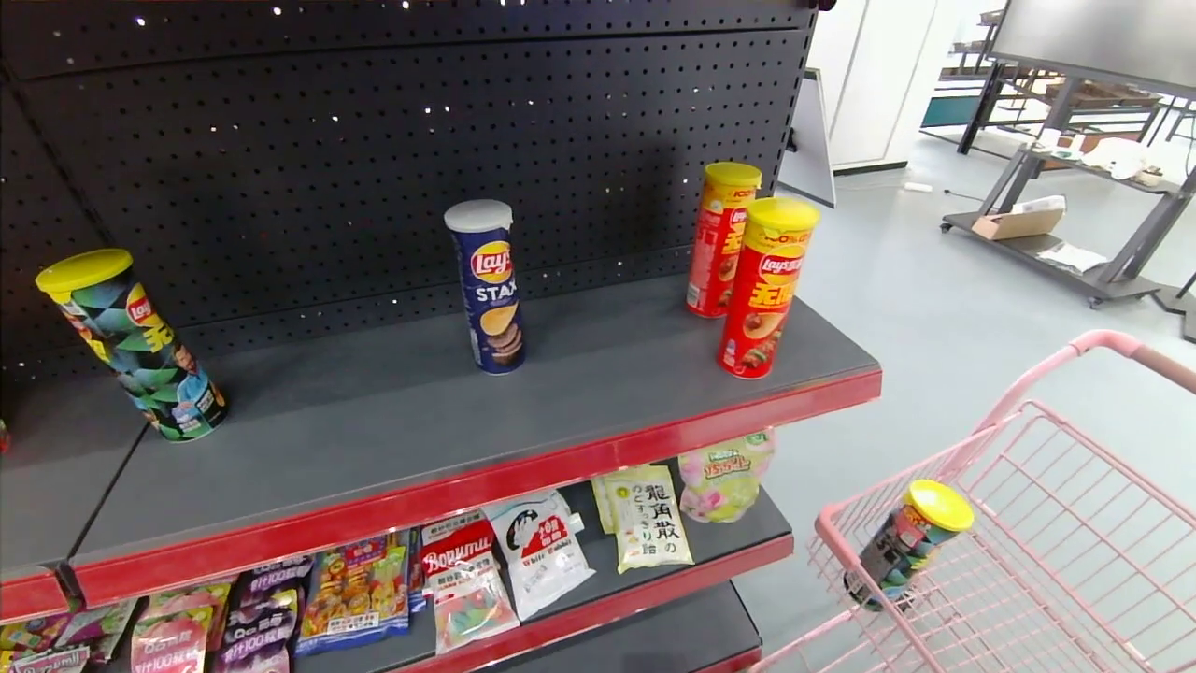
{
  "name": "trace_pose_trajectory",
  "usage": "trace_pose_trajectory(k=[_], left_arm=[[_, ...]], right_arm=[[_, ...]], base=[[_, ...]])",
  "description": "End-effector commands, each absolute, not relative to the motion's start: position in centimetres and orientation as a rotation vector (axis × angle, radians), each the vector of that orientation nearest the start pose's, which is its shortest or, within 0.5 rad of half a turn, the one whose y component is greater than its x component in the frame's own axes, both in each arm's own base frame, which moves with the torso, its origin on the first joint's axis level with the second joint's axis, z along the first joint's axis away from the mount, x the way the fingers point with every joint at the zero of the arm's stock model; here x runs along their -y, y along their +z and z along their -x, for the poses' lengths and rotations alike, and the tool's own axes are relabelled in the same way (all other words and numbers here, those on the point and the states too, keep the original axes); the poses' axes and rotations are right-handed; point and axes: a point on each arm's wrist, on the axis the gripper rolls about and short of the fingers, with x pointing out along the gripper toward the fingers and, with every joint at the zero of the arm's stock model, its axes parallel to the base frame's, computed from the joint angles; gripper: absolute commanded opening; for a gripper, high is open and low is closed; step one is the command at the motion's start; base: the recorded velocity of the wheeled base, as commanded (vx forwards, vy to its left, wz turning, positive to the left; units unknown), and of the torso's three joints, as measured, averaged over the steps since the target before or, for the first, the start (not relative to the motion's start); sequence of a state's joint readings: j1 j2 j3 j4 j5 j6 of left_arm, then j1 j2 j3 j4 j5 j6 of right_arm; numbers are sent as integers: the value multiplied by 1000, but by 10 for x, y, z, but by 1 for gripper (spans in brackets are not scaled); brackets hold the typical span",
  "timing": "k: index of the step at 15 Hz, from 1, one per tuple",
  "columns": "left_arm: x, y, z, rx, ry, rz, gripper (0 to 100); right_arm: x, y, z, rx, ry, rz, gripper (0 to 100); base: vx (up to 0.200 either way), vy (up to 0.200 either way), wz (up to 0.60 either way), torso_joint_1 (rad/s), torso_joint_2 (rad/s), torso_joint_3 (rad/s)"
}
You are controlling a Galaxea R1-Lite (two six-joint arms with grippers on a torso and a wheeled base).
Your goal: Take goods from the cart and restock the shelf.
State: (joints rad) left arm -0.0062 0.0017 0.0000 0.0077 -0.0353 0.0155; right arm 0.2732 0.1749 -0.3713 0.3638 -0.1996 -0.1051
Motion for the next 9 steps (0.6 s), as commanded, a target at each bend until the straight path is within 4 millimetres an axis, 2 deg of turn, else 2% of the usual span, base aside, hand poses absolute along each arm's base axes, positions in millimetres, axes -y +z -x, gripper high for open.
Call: trace_pose_trajectory(k=[1,2,6,9], left_arm=[[1,75,23,-10,-41,-15,100],[1,75,23,-10,-41,-15,100],[1,75,23,-11,-41,-9,100],[1,76,19,-58,-45,-19,100]], right_arm=[[21,123,48,-71,121,130,0],[21,122,47,-71,121,127,0],[21,122,47,-74,121,129,0],[20,113,45,-95,117,134,0]], base=[[200,0,0,2,-2,12],[200,0,0,22,7,2],[0,0,0,0,0,0],[0,0,0,0,0,0]])
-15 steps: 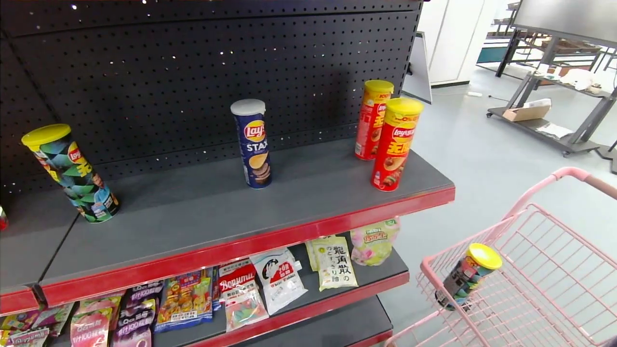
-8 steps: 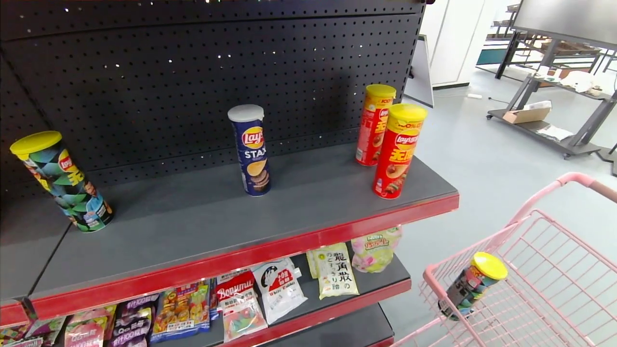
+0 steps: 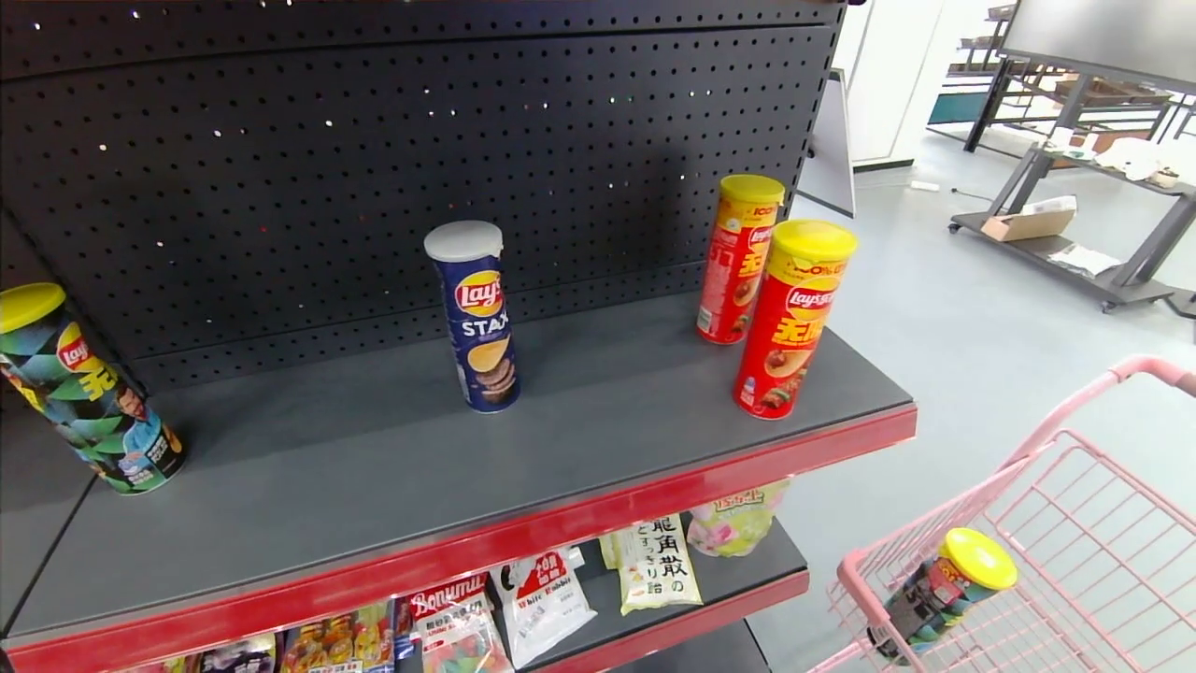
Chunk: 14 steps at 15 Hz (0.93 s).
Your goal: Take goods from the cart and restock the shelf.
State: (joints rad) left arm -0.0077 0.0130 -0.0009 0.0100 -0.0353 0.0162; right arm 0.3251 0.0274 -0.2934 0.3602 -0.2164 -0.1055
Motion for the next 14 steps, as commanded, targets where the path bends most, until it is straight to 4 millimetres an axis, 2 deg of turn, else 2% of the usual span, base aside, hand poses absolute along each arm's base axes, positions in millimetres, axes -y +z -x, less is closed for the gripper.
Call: trace_pose_trajectory(k=[1,2,3,4,5,6,7,8,10,12,13,14], left_arm=[[1,76,19,-56,-47,-25,100],[1,84,20,-42,-56,-50,100],[1,148,6,-79,-71,-20,100],[2,192,-23,-140,-72,50,100],[3,212,-45,-171,-116,65,100],[9,216,-61,-182,-255,49,100],[17,211,-75,-197,-429,24,100],[19,203,-88,-233,-472,14,100],[29,197,-135,-224,-623,-22,100],[35,195,-163,-199,-723,-27,100],[39,188,-199,-197,-732,-57,100],[41,184,-217,-191,-734,-72,100]], right_arm=[[20,111,44,-96,120,134,0],[20,112,43,-103,127,136,0],[19,113,41,-119,132,141,0],[19,113,39,-131,133,141,0],[18,114,38,-143,130,144,0],[18,116,36,-159,128,148,0],[17,119,33,-182,124,151,0],[16,122,32,-182,122,151,0],[14,135,25,-149,125,140,0],[13,139,22,-150,129,128,0],[12,143,19,-167,131,112,0],[11,144,18,-176,133,97,0]], base=[[0,0,0,0,0,0],[0,0,0,0,0,0],[0,0,0,0,0,0],[0,0,0,0,0,0],[0,0,0,0,0,0],[0,0,0,0,0,0],[0,0,0,0,0,0],[0,0,0,0,0,0],[0,0,0,0,0,0],[0,0,0,0,0,0],[0,0,0,0,0,0],[0,0,0,0,0,0]])
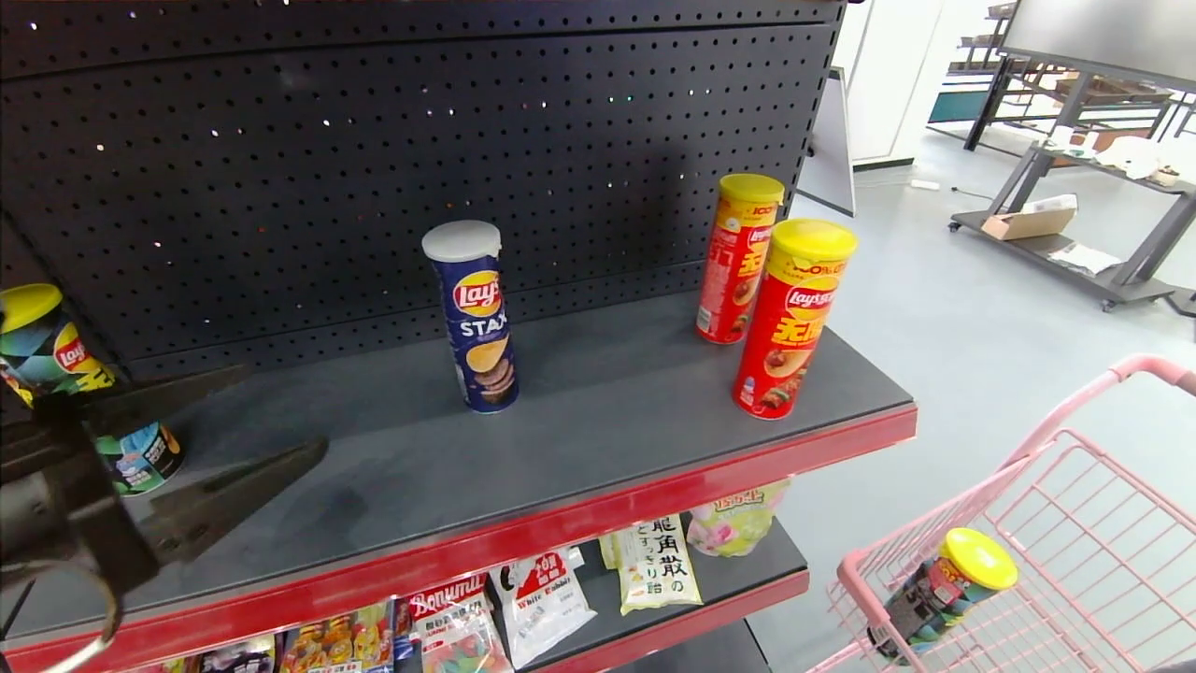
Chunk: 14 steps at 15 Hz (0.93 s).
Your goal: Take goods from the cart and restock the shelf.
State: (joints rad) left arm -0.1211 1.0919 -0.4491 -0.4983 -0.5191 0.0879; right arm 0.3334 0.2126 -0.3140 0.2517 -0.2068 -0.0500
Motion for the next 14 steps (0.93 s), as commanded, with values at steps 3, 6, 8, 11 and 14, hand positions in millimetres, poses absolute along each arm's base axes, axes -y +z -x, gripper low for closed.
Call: trace_pose_trajectory(k=[3,6,8,11,14], left_arm=[[50,183,-260,-123,-787,-92,100],[58,187,-292,-71,-815,-104,100],[61,186,-304,-62,-821,-107,100],[64,183,-316,-59,-827,-108,100],[67,180,-330,-33,-820,-128,100]], right_arm=[[11,144,18,-174,130,87,0],[11,144,18,-174,127,87,0],[12,145,19,-169,121,86,0],[12,145,19,-166,118,86,0],[12,145,19,-166,123,85,0]], base=[[0,0,0,0,0,0],[0,0,0,0,0,0],[0,0,0,0,0,0],[0,0,0,0,0,0],[0,0,0,0,0,0]])
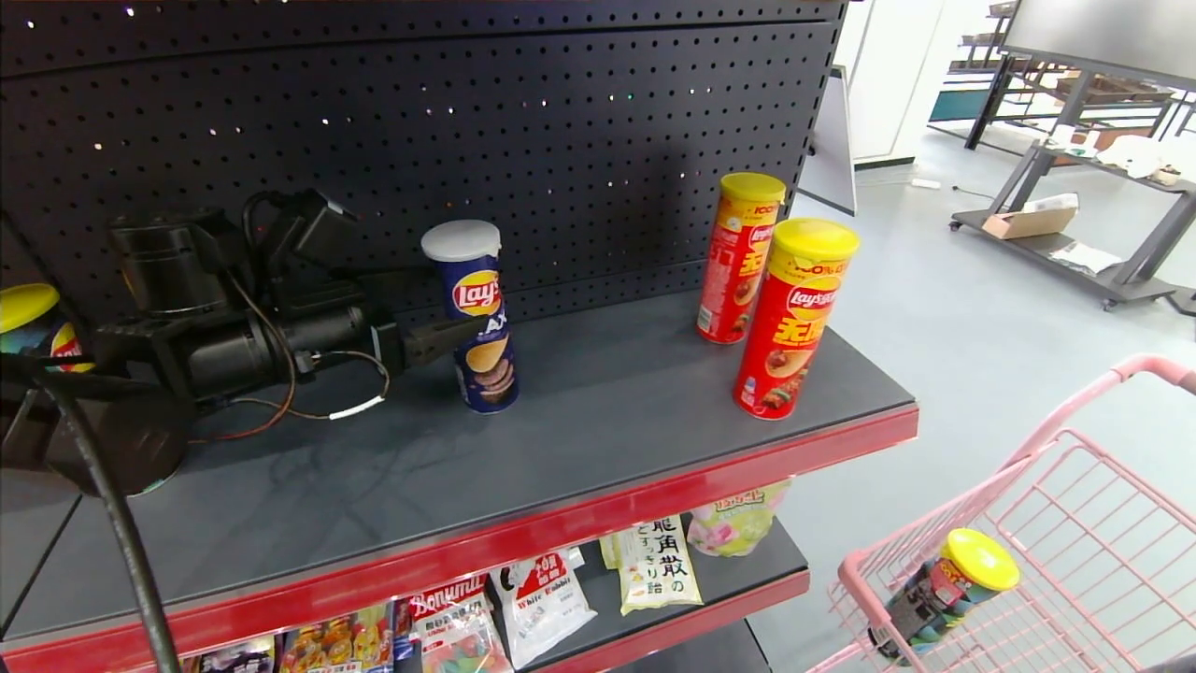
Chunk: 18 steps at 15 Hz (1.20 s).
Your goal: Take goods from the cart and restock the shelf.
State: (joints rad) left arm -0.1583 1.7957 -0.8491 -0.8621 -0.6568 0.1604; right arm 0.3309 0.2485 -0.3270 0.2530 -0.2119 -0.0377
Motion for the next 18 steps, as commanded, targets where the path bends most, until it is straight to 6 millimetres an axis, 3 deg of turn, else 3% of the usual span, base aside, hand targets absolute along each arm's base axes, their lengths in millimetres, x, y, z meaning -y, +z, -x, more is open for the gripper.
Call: trace_pose_trajectory(k=[1,11,18], left_arm=[[68,180,-330,-31,-820,-130,100],[83,180,-363,4,-813,-139,100],[88,180,-372,17,-810,-138,100]], right_arm=[[12,145,19,-168,124,85,0],[12,145,19,-168,123,86,0],[12,146,19,-168,121,86,0]], base=[[0,0,0,0,0,0],[0,0,0,0,0,0],[0,0,0,0,0,0]])
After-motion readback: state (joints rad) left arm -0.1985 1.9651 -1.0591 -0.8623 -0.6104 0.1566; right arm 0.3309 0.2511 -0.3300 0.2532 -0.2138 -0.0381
